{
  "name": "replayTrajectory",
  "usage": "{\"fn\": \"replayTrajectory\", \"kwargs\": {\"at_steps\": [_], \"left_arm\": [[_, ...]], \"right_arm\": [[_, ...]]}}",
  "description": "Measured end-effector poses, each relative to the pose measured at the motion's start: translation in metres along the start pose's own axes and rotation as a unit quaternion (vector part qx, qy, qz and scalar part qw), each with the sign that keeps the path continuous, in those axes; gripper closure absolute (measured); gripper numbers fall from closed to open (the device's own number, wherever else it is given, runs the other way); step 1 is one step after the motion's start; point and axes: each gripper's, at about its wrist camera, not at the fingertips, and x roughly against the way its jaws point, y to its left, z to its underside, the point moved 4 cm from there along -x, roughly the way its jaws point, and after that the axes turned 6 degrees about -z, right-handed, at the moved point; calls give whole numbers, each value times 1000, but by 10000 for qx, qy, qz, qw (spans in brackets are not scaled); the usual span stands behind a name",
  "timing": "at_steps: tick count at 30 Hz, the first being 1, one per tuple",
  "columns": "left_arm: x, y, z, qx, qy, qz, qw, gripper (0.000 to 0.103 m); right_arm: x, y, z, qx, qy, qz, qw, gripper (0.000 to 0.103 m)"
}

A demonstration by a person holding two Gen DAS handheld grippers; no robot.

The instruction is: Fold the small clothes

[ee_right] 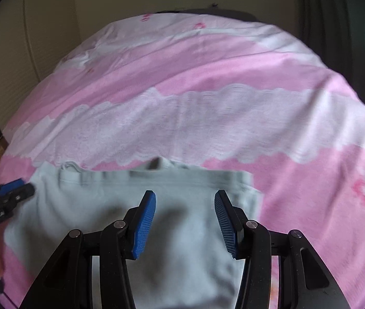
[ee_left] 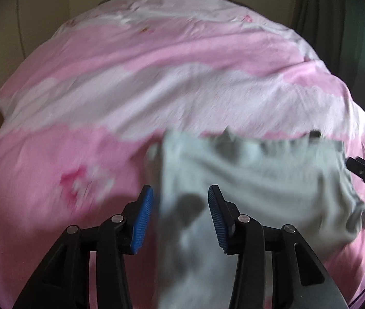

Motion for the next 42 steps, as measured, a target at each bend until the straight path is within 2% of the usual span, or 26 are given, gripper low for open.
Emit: {"fn": "replayTrajectory", "kwargs": {"at_steps": [5, 10, 13, 14, 16, 18, 22, 29, 34, 38, 39, 42], "left_arm": [[20, 11, 43, 89, 6, -115, 9999, 57], [39, 6, 65, 48, -93, -274, 9996, 56], [41, 3, 70, 127, -71, -263, 9995, 56], [40, 3, 71, 131, -65, -279, 9995, 56], [38, 5, 72, 164, -43, -291, 9994, 56], [35, 9, 73, 244, -26, -328, 9992, 54], [31, 12, 74, 235, -11, -406, 9989, 52], [39, 17, 76, 316, -42, -435, 9985, 52], [55, 14, 72, 310, -304, -300, 9986, 52], [49, 18, 67, 373, -228, -476, 9979, 52], [45, 21, 67, 434, -109, -548, 9975, 52], [46, 22, 67, 661, -51, -401, 9970, 52]], "right_arm": [[31, -26, 42, -420, 183, 176, 9988, 54], [51, -32, 74, -523, 332, 88, 9980, 55], [51, -28, 86, -466, 434, -11, 9980, 67], [48, -27, 89, -462, 493, -137, 9976, 78], [45, -27, 93, -519, 572, -208, 9968, 92], [48, -30, 94, -571, 495, -68, 9971, 94], [56, -41, 97, -692, 449, 134, 9965, 95], [56, -39, 99, -600, 552, 100, 9966, 95], [70, -30, 95, -506, 338, 89, 9981, 92], [77, -17, 88, -335, 93, 71, 9994, 72], [77, -15, 86, -293, 74, 78, 9995, 72], [77, -14, 81, -325, 42, 28, 9995, 71]]}}
